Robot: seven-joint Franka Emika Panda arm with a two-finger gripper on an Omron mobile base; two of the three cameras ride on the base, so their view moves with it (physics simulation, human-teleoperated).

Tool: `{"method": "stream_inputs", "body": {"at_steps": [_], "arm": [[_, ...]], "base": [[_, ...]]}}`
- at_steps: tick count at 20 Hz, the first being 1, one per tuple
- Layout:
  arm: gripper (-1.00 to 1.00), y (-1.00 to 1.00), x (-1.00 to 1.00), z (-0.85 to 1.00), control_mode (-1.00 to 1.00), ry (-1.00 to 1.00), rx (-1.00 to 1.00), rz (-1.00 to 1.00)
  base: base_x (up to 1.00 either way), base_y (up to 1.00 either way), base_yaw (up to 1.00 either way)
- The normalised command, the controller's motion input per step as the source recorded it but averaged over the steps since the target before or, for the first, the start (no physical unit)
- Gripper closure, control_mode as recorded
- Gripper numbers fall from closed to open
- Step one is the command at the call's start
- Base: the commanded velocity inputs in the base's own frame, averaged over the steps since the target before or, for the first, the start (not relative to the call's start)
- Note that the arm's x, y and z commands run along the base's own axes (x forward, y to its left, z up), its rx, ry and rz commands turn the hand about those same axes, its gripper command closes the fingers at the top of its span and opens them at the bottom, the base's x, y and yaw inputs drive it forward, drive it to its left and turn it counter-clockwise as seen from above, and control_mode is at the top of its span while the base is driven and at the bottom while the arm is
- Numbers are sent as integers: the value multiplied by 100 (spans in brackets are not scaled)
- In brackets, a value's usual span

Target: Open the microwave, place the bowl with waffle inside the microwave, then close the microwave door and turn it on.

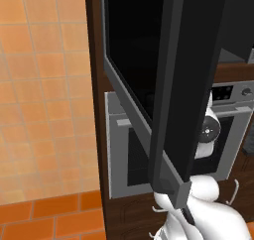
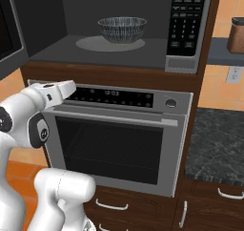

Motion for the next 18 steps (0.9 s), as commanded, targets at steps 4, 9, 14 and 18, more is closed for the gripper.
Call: {"method": "stream_inputs", "body": {"at_steps": [4,9,14,18], "arm": [[-100,44,3,-11,-100,-8,0,0],[-100,35,4,-30,-100,-4,0,0],[-100,35,3,-32,-100,-8,0,0],[-100,29,9,-54,-100,-10,0,0]], "base": [[0,0,0],[0,0,0],[0,0,0],[0,0,0]]}}
